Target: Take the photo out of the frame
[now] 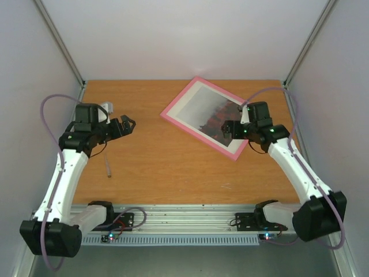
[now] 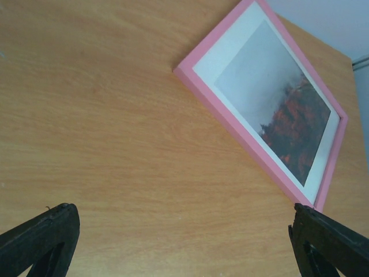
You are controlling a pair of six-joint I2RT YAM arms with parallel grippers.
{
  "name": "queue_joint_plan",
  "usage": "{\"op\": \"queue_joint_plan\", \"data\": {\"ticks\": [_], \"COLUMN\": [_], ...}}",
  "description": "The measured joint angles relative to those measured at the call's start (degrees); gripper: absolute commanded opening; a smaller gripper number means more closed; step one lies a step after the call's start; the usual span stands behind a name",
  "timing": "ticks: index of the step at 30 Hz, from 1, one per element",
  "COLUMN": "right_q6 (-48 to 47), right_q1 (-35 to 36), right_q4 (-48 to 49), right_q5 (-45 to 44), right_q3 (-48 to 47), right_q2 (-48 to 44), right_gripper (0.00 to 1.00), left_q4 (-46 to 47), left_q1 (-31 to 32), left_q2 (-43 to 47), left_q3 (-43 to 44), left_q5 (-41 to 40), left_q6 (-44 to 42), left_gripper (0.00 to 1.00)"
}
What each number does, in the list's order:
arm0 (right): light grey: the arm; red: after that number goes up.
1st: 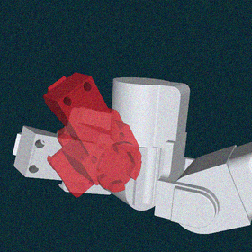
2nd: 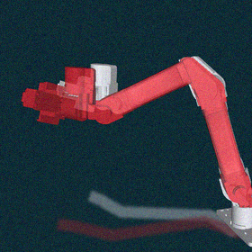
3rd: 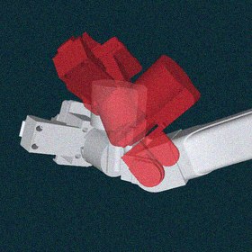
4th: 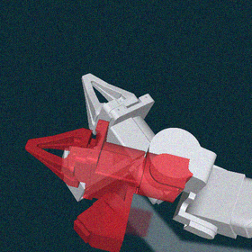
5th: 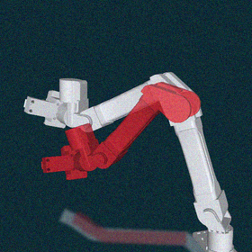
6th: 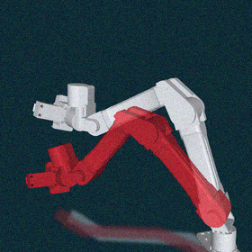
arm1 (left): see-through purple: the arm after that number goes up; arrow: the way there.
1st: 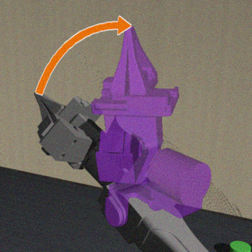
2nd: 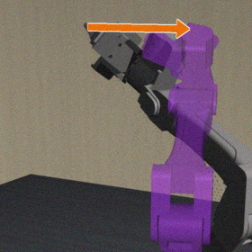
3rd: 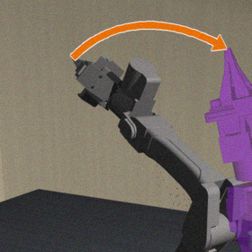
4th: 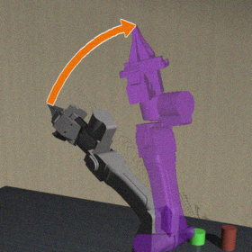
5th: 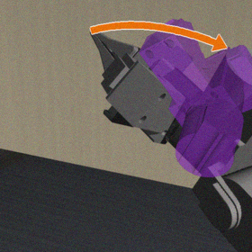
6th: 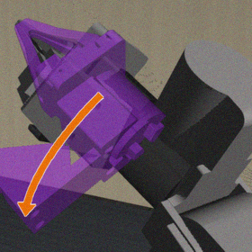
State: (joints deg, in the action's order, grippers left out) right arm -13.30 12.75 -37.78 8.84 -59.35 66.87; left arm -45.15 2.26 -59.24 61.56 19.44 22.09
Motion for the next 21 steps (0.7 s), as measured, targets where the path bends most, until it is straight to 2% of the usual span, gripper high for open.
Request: {"op": "queue_joint_plan", "data": {"ticks": [9, 16, 21], "right_q6": [-4.8, -8.2, -9.7], "right_q1": [7.7, 11.8, 13.2], "right_q4": [-3.1, -3.9, -4.5], "right_q5": [-1.2, -3.5, -5.2], "right_q3": [-5.7, -9.3, -11.2], "right_q2": [15.5, 27.0, 31.9], "right_gripper": [0.98, 0.86, 0.74], "left_q4": [2.0, 4.5, 6.4], "left_q1": [0.1, 2.8, 5.3], "left_q2": [-7.5, -12.0, -13.4], "left_q3": [-4.0, -7.3, -8.4], "left_q5": [5.9, 8.7, 9.4], "left_q6": [4.9, 8.7, 10.6], "left_gripper": [0.99, 0.99, 0.99]}}
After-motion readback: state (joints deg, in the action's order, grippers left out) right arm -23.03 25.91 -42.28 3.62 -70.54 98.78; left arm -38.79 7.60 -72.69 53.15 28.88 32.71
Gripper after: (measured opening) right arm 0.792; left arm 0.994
